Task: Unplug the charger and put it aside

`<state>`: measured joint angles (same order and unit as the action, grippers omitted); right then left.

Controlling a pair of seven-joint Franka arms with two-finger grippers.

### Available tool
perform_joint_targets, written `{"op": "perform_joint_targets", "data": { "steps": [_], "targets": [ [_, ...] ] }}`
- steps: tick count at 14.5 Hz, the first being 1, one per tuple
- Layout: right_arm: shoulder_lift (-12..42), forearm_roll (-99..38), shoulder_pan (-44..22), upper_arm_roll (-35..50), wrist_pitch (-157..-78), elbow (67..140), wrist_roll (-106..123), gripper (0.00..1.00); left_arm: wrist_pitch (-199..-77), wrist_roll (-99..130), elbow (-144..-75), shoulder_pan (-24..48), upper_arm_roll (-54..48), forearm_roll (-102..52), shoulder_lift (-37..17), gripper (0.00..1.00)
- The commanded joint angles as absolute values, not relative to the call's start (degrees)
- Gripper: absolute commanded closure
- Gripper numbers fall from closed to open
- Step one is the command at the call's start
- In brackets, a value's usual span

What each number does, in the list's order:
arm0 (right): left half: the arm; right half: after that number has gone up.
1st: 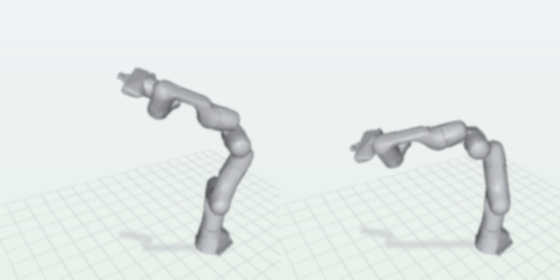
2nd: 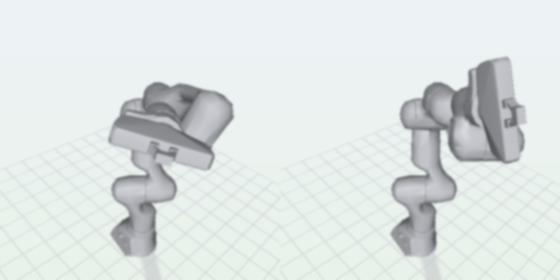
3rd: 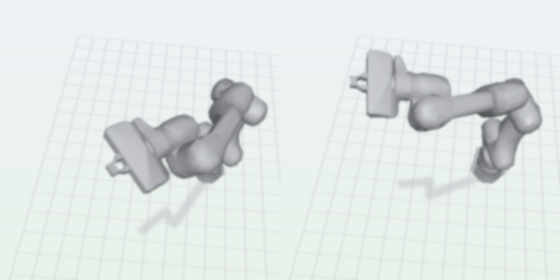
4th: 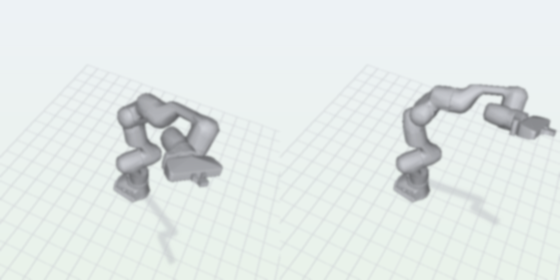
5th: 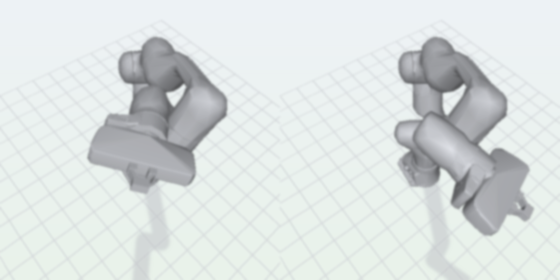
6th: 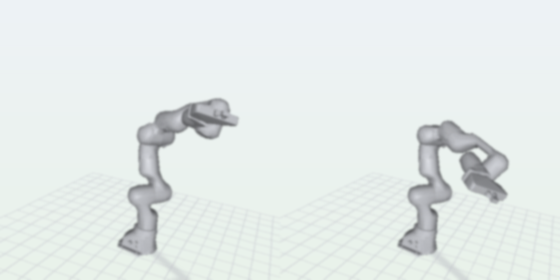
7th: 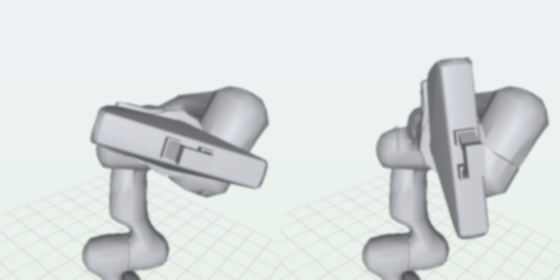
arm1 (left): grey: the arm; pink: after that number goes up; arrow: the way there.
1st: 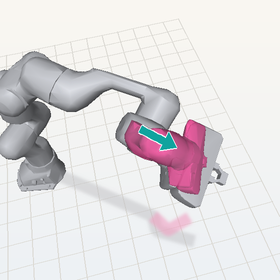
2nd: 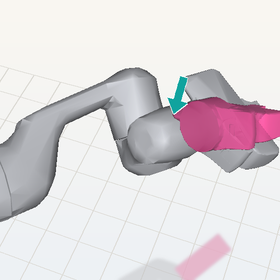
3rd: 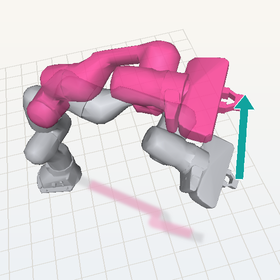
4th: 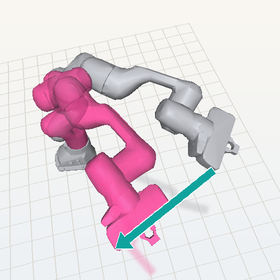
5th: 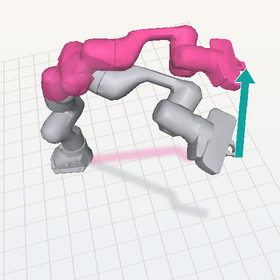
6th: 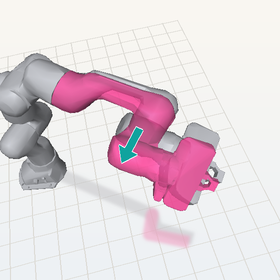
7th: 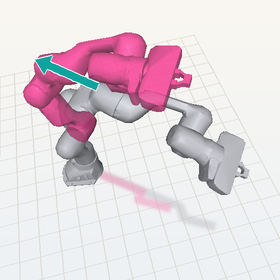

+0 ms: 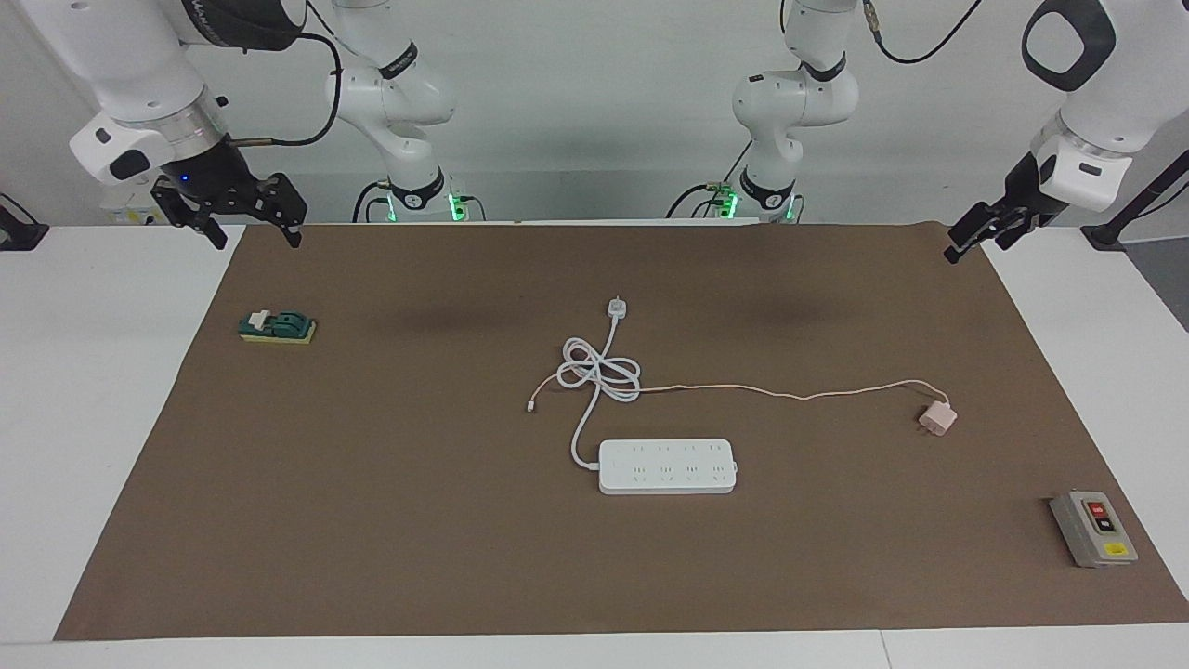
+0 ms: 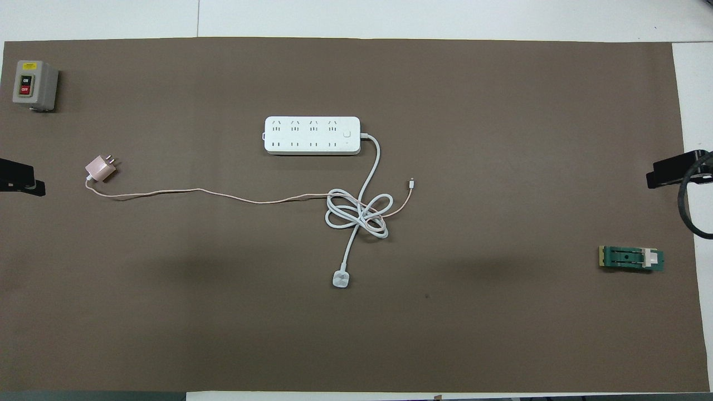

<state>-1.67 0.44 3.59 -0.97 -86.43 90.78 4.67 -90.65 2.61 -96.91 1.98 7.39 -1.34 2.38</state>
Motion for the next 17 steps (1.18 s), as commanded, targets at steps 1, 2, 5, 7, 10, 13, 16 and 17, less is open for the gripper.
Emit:
{"op": "perform_joint_targets", "data": {
  "steps": [1, 2, 5, 7, 10, 13, 16, 17],
  "targets": [
    [-2.81, 1.85, 4.31, -0.09, -85.96, 92.02, 3.96, 0.00, -90.62, 1.41, -95.71, 3.60, 6.33, -0.09, 2.28, 0.00],
    [-2.90, 1.85, 4.22, -0.09, -85.96, 92.02, 3.96, 0.00, -90.88, 1.49, -95.71, 4.21, 6.24, -0.09, 2.29, 0.00],
    [-2.90, 1.85, 4.22, -0.09, -85.96, 92.02, 4.04, 0.00, -91.05, 1.67, -95.71, 5.01, 6.07, -0.61, 2.11, 0.00],
    [-2.90, 1.85, 4.31, -0.09, -85.96, 92.02, 4.04, 0.00, -91.05, 1.58, -95.80, 5.54, 5.98, -0.53, 2.02, 0.00],
    [-2.90, 1.85, 4.39, -0.09, -85.96, 92.02, 4.13, 0.00, -90.97, 1.50, -95.71, 5.71, 5.02, -0.18, 1.76, 0.00],
    [-2.90, 1.85, 4.39, -0.09, -85.96, 92.02, 4.13, 0.00, -90.70, -0.69, -95.80, 5.63, 4.75, 0.00, 1.76, 0.00],
    [-2.90, 1.85, 4.39, -0.09, -85.96, 92.02, 4.13, 0.00, -90.79, -1.32, -95.71, 5.71, 4.57, -0.09, 1.85, 0.00],
    [-2.81, 1.85, 4.39, -0.09, -85.96, 92.02, 4.13, 0.00, -90.70, -1.23, -95.63, 5.71, 4.57, -0.17, 1.76, 0.00]
  ]
}}
